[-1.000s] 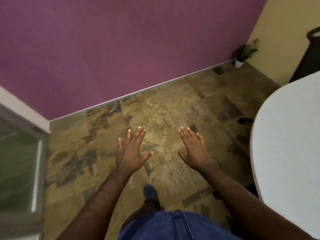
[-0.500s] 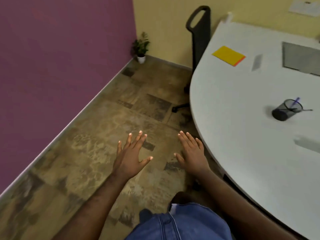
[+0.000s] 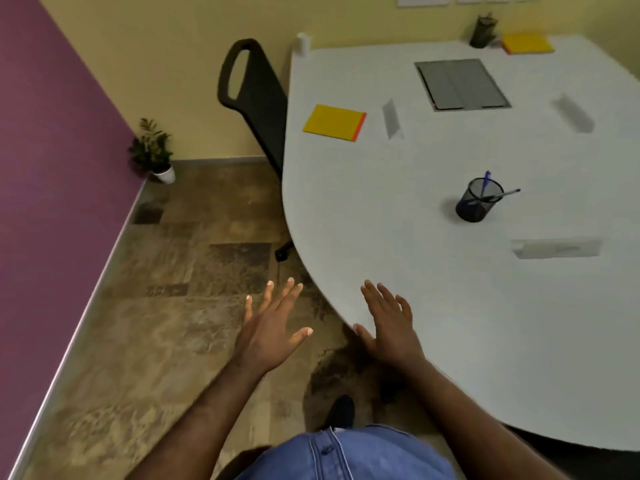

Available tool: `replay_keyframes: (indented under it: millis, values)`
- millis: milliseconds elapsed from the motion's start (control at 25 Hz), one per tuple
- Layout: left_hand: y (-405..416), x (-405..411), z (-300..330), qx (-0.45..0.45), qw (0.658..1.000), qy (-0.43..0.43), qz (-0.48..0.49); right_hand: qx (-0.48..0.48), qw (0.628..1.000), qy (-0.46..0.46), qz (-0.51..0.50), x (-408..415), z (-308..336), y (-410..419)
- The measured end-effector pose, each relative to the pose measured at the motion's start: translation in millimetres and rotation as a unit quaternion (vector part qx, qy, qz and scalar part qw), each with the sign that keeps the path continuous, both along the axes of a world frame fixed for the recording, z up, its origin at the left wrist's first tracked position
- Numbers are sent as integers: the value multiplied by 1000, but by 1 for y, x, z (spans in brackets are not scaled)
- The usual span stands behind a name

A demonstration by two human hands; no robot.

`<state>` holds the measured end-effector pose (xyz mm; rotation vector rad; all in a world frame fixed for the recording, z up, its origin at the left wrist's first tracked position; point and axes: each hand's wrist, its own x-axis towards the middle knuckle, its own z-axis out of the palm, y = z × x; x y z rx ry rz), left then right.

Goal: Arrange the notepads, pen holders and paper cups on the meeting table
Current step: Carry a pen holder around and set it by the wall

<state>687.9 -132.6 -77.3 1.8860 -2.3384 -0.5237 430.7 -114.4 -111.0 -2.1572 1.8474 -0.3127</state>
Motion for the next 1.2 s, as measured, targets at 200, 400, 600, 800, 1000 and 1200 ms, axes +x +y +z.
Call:
replay_keyframes:
  millis: [200,400,600,800,1000,1200]
  values:
    - [-73,-32,-1,27,997,-2,-76,2,996,3,-88,-32,-3,-32]
    - [-156,-65,-11,37,984,3,-172,15,982,13,-189,-50,-12,-57]
    - [-237,-99,-28,51,961,7,-273,13,956,24,-291,-60,-8,-83]
    - [-303,-127,-50,107,936,-20,-334,5,927,26,-374,-81,-11,-112]
    - [-349,-146,-79,188,929,-87,-306,-11,889,-49,-455,-115,-23,-148]
    - [-370,-154,-104,228,927,-125,-270,19,842,-157,-516,-165,-49,-193]
